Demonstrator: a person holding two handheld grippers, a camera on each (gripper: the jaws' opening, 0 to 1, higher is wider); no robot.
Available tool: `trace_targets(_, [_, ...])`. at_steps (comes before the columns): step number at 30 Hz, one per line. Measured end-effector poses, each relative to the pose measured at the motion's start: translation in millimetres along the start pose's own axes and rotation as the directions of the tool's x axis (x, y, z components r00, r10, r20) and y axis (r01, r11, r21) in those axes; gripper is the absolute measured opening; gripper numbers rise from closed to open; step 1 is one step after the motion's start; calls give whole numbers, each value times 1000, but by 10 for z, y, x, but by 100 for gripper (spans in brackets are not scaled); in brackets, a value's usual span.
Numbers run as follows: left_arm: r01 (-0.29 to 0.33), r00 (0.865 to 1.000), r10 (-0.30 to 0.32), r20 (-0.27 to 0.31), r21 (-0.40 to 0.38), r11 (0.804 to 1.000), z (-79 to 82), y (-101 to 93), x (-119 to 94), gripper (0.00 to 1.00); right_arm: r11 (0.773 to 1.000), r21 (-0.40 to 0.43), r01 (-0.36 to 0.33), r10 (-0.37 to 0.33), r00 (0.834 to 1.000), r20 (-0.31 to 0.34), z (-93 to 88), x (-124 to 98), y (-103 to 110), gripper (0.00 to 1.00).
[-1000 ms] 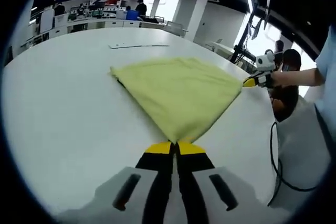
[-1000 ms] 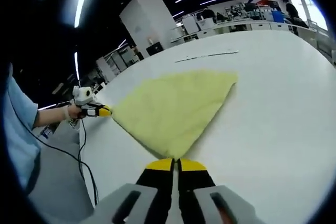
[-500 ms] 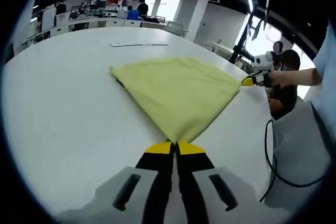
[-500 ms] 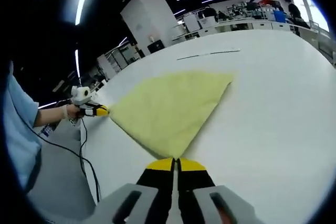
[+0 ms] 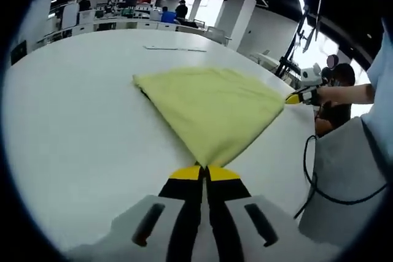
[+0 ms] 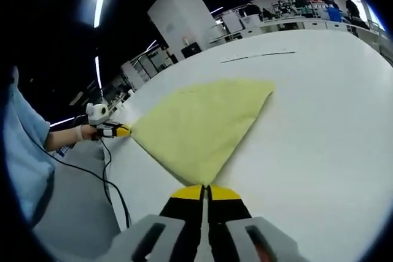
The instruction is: Fold the garment on the visible template until the final outline fits inside the template.
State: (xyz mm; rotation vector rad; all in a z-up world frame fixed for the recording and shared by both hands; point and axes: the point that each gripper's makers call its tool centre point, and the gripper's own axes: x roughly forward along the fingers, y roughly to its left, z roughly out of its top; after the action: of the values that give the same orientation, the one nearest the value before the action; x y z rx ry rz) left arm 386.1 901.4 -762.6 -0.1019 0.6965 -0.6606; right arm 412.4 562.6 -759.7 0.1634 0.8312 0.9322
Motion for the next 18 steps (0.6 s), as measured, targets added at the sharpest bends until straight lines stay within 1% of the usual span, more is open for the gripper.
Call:
trace_targets(7, [-18,1000,18,9,-9,1000,-57,24,-122,0,1000,-3,-8,8,1000,-7,-30,36,95,0])
trace_targets(13, [-28,999,28,21,-23,999,-100,43,-182,0,1000,-5,2,-3,1000,-12,-49,50,107,0])
trace_targets(18, [-32,999,33,32,-30,999,-85,46,-169,0,1000,-1,8,-8,1000,-18,-51,58,116,0])
